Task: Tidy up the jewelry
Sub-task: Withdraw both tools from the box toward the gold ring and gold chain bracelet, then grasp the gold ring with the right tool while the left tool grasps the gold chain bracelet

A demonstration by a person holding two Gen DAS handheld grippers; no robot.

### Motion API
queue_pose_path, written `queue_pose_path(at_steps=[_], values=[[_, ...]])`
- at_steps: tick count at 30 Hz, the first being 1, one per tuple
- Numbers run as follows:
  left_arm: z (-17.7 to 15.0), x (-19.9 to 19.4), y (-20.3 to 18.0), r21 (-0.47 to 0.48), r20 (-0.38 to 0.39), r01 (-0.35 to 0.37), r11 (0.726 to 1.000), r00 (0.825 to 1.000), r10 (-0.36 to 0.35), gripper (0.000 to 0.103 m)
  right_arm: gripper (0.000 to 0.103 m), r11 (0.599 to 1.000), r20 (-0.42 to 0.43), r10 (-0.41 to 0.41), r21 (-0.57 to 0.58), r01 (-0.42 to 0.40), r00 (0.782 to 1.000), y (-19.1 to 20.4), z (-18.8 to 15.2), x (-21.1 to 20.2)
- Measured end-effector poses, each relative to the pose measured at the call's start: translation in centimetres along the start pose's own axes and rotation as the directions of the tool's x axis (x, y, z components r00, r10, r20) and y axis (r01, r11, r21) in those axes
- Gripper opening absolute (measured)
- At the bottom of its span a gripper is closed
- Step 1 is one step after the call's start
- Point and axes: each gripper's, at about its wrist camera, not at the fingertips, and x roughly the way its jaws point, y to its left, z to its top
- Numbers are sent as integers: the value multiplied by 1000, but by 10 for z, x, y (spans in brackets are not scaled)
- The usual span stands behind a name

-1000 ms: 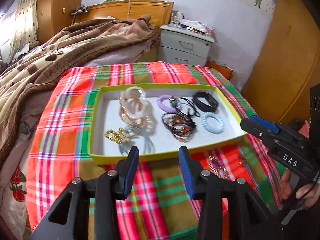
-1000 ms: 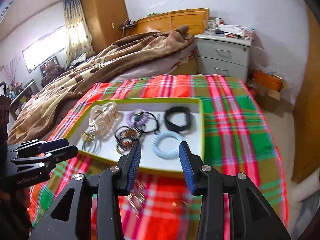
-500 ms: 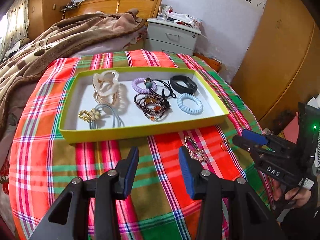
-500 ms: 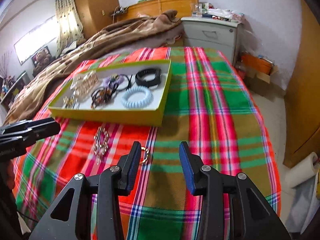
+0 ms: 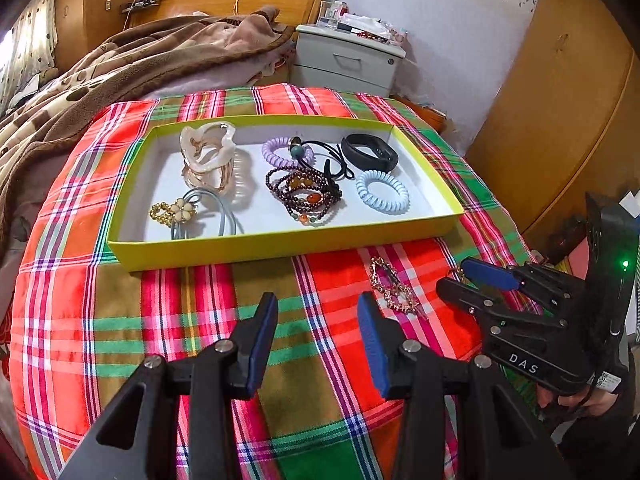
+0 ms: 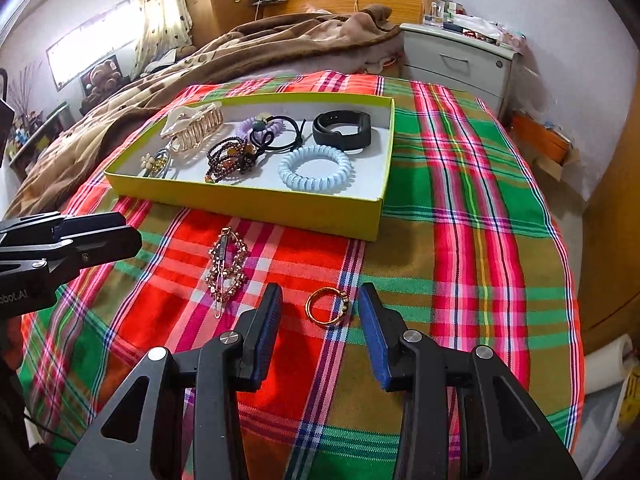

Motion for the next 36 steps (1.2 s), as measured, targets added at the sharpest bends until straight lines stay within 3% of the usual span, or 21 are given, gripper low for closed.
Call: queue_pose_path(at_steps=[5,10,28,36], values=[[0,4,-1,0,-9,5,1000,1000,-5,43,40,1000,-3,-8,-13,8,1000,1,1,1],[1,6,-4,4,-17,5,1000,1000,-5,43,23,998,-4,-48,-27,48,999,3,2,2],[9,36,-52,76,-82,53,996,996,-47,47,23,997,65,-36,64,32,997,-26,-2,-23],[12,51,-68,129,-92,-76,989,992,88,47,23,996,97,-25,91,16,995,-35,-2,-33]])
